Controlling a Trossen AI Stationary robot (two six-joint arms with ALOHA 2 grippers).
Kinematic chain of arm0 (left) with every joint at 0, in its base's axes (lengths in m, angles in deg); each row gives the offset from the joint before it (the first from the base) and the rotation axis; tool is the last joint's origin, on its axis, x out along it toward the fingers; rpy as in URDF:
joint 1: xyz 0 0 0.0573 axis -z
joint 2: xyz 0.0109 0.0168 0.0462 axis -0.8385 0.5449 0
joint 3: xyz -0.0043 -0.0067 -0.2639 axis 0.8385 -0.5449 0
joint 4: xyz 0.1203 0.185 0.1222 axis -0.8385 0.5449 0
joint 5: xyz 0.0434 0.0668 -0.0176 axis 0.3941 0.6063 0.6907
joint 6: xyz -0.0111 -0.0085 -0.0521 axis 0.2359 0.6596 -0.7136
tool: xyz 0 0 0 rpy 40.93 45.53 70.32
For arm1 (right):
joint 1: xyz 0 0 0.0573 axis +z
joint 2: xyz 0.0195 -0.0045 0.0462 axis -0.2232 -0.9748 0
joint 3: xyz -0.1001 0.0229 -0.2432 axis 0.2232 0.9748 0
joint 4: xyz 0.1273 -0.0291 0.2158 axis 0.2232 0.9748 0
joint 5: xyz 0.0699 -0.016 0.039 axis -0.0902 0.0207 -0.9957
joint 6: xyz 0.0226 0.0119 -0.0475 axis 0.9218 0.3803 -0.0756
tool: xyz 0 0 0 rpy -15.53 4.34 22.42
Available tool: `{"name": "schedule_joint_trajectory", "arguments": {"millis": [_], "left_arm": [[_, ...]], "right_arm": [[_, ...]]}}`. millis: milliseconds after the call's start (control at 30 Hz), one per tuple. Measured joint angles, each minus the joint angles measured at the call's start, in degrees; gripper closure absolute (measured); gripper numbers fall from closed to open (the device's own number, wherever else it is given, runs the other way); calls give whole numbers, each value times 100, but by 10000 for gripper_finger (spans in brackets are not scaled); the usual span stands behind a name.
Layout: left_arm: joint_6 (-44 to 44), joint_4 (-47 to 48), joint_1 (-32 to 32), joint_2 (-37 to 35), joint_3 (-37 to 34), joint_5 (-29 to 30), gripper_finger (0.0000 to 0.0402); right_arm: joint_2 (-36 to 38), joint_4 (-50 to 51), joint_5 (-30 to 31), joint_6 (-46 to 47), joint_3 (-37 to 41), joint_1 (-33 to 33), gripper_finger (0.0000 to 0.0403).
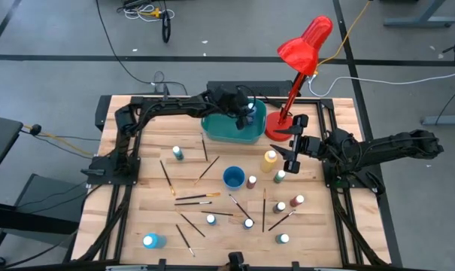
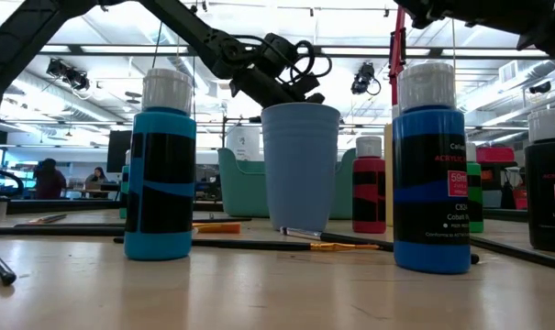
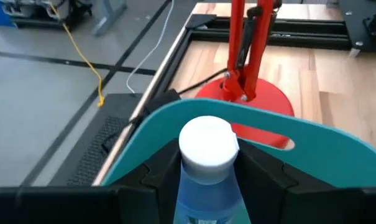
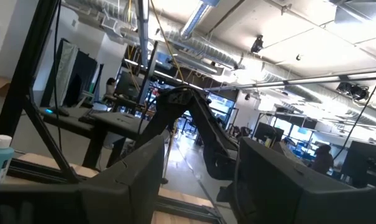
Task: Pick & Place Paint Supplies
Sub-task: Put the purple paint bottle into the green bin
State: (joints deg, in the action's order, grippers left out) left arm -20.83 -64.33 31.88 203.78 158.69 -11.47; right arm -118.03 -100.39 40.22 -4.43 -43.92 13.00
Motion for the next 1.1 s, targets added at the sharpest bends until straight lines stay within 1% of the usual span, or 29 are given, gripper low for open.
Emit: {"name": "schedule_joint_trajectory", "arguments": {"millis": [67, 200, 300, 600, 667, 767, 800, 967, 1033, 1100], "left_arm": [[-11, 75, -1, 0, -1, 40, 251], [-36, 25, -7, 0, -2, -139, 251], [9, 44, -2, 0, -2, -143, 250], [14, 127, -45, -1, -1, 138, 250], [-32, 262, -66, -20, 8, 396, 250], [-330, 535, -90, -39, 24, 1107, 250], [-473, 658, -106, -49, 28, 1244, 250], [-1147, 1149, -215, -131, 45, 1209, 250], [-1276, 1288, -216, -184, 40, 1219, 250], [-1252, 1382, -202, -217, 32, 1398, 250]], "right_arm": [[0, 8, 2, 0, 0, 0, 190], [0, 42, 6, 0, 0, 0, 190], [0, 40, 9, 31, 0, 0, 190], [0, 41, 11, 210, 0, 0, 190], [0, 40, 11, 282, 0, 0, 190], [0, 115, 9, 308, 0, 0, 190], [0, 144, 9, 308, 0, 0, 190], [0, 218, 9, 365, 0, 0, 190], [0, 216, 8, 464, 0, 0, 190], [0, 235, 7, 476, 0, -2, 190]]}}
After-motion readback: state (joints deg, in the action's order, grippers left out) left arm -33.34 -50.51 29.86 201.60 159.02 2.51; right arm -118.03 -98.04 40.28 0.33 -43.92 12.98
